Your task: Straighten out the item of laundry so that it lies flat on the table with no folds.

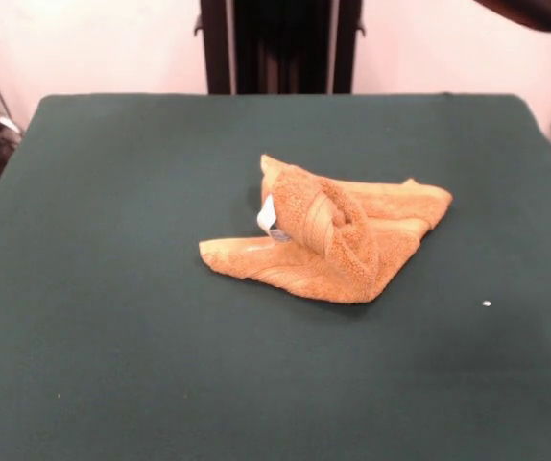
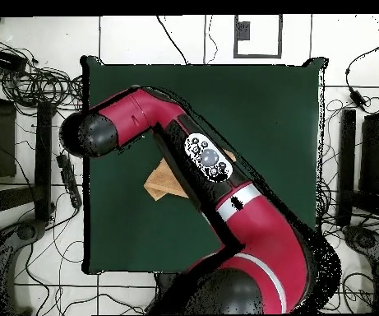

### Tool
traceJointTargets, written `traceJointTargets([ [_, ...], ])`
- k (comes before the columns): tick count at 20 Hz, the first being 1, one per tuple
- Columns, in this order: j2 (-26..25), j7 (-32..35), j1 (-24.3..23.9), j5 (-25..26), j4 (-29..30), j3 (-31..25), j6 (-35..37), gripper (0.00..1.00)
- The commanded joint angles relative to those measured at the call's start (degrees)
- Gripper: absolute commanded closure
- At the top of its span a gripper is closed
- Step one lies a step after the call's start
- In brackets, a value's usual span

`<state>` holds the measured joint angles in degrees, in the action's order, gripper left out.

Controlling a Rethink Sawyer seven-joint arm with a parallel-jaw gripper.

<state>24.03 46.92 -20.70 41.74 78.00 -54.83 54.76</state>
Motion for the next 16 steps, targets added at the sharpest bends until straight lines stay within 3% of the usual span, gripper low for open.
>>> traceJointTargets([
  [1, 4.1, -15.8, 0.6, 0.7, 1.4, -0.6, 5.6, 0.0],
  [9, 7.4, -15.0, 1.2, 0.3, 2.1, 0.5, 8.4, 0.0],
  [16, 4.5, -19.3, 2.0, 0.3, -1.9, -0.8, 7.2, 0.0],
])
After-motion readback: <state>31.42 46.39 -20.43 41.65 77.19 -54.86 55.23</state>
